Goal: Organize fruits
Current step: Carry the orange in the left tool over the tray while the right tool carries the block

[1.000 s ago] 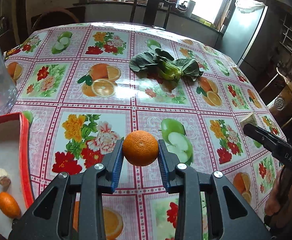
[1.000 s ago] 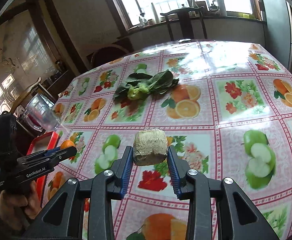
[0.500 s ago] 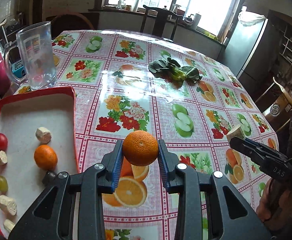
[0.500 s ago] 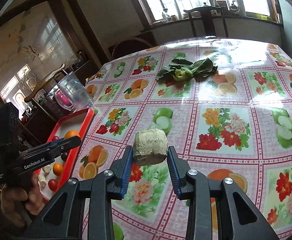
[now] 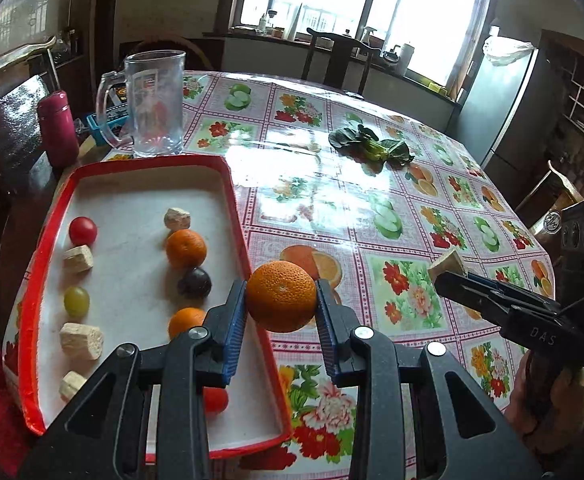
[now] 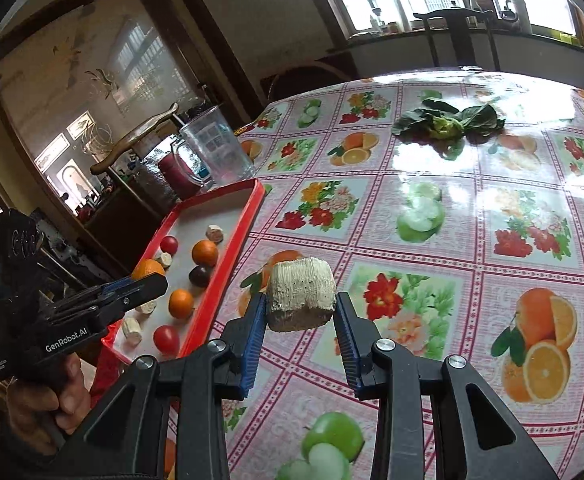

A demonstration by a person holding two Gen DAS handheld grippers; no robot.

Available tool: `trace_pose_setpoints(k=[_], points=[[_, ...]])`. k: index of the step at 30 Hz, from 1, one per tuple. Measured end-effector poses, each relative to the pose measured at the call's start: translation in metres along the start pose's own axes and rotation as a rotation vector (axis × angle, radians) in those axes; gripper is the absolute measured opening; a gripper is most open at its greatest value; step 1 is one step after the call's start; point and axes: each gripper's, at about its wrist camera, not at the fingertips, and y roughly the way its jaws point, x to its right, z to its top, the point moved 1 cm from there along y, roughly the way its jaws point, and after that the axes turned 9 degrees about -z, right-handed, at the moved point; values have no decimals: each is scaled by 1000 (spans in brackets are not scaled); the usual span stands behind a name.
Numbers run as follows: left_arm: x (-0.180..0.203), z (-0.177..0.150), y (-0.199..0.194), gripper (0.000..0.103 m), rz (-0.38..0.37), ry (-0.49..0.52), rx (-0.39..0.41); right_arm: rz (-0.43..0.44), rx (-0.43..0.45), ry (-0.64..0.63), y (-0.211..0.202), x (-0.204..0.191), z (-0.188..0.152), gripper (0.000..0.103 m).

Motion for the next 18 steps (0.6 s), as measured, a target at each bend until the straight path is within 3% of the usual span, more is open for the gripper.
trace_pose_setpoints(k=[18], points=[[-55,-46,-41,31,61,-86,13,69,-47,-83,16,-73,-23,35]])
